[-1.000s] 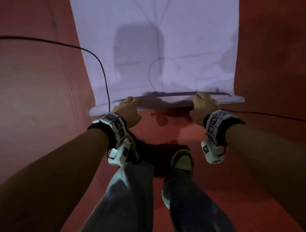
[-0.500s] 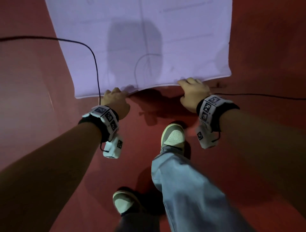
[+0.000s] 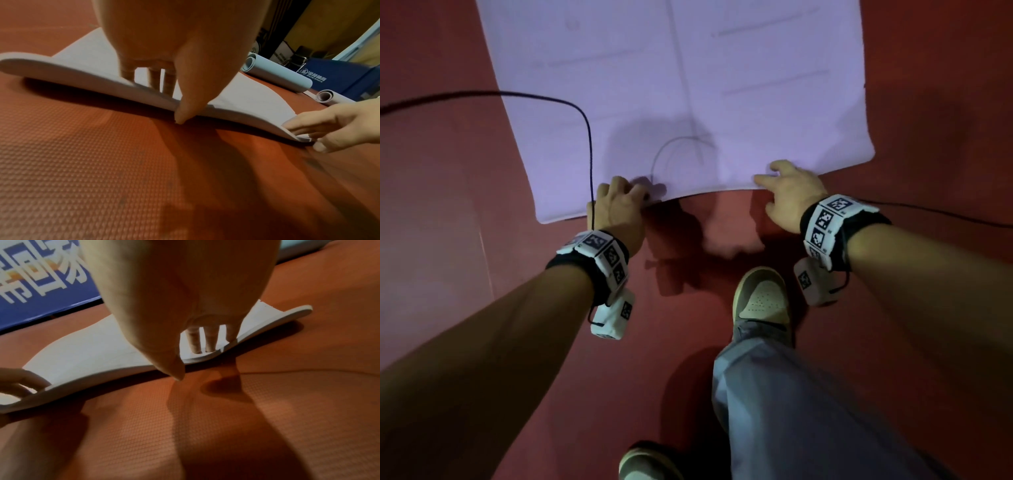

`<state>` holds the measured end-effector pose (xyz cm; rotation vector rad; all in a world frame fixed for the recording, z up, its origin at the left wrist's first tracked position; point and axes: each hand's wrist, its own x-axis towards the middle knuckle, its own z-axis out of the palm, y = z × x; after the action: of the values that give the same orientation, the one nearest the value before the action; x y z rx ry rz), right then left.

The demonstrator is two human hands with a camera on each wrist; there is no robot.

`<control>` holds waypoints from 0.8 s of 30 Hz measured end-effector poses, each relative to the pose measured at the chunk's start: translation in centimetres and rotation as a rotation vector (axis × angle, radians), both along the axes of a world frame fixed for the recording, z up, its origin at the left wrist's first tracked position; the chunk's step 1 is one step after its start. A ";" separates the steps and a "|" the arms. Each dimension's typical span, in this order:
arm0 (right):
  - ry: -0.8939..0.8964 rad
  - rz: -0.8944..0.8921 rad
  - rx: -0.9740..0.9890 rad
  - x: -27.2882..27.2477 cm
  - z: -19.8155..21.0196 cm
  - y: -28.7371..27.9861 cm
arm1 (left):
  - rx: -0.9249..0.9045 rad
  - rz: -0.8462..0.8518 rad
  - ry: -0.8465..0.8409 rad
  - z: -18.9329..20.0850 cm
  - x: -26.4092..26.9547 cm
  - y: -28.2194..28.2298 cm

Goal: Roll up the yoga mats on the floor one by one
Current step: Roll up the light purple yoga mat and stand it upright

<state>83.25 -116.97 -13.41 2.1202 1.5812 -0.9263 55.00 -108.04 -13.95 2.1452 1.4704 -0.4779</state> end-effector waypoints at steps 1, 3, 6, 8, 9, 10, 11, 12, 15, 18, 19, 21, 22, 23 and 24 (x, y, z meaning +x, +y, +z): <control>0.014 -0.019 -0.054 0.2 -0.2 -0.1 | -0.014 0.015 -0.028 -0.1 -0.1 -0.4; 0.053 -0.066 -0.138 0.2 -0.6 -0.4 | -0.035 0.011 -0.049 -0.2 -0.4 -0.8; 0.051 -0.030 -0.166 -0.4 -0.4 -0.7 | -0.032 -0.047 -0.052 -0.1 -0.8 -1.0; -0.026 0.069 -0.133 -0.9 -0.2 -0.8 | -0.035 -0.040 -0.081 0.1 -0.9 -0.4; -0.066 0.104 -0.103 -0.9 -0.2 -1.1 | -0.011 -0.025 -0.087 0.1 -0.8 -0.1; -0.094 0.138 -0.065 -1.0 -0.5 -1.2 | 0.027 -0.008 -0.067 0.1 -0.6 0.3; -0.114 0.167 -0.041 -0.9 -0.7 -1.5 | 0.058 -0.001 -0.036 0.0 -0.3 0.5; -0.128 0.206 -0.026 -0.7 -1.0 -1.6 | 0.081 0.008 -0.009 -0.2 0.0 0.6; -0.172 0.328 0.007 -0.1 -1.4 -1.4 | 0.143 0.044 0.006 -0.6 0.9 0.3; -0.208 0.478 0.098 0.8 -1.6 -0.5 | 0.214 0.077 -0.019 -1.2 0.9 0.1; -0.203 0.513 0.143 1.2 -1.7 -0.3 | 0.217 0.062 -0.018 -1.3 0.8 0.3; -0.178 0.495 0.237 2.0 -2.1 0.0 | 0.213 0.022 -0.002 -1.1 0.5 0.3; -0.161 0.464 0.283 2.2 -2.2 0.1 | 0.212 0.015 0.013 -0.9 0.3 0.2; -0.147 0.425 0.316 2.2 -2.3 0.1 | 0.211 0.010 0.032 -0.5 0.3 0.0; -0.140 0.387 0.331 2.0 -2.4 -0.1 | 0.212 0.008 0.042 -0.1 0.5 -0.3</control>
<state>85.26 -117.04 -15.78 1.9157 2.0813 -0.4028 55.50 -108.35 -14.09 2.3030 1.6157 -0.3814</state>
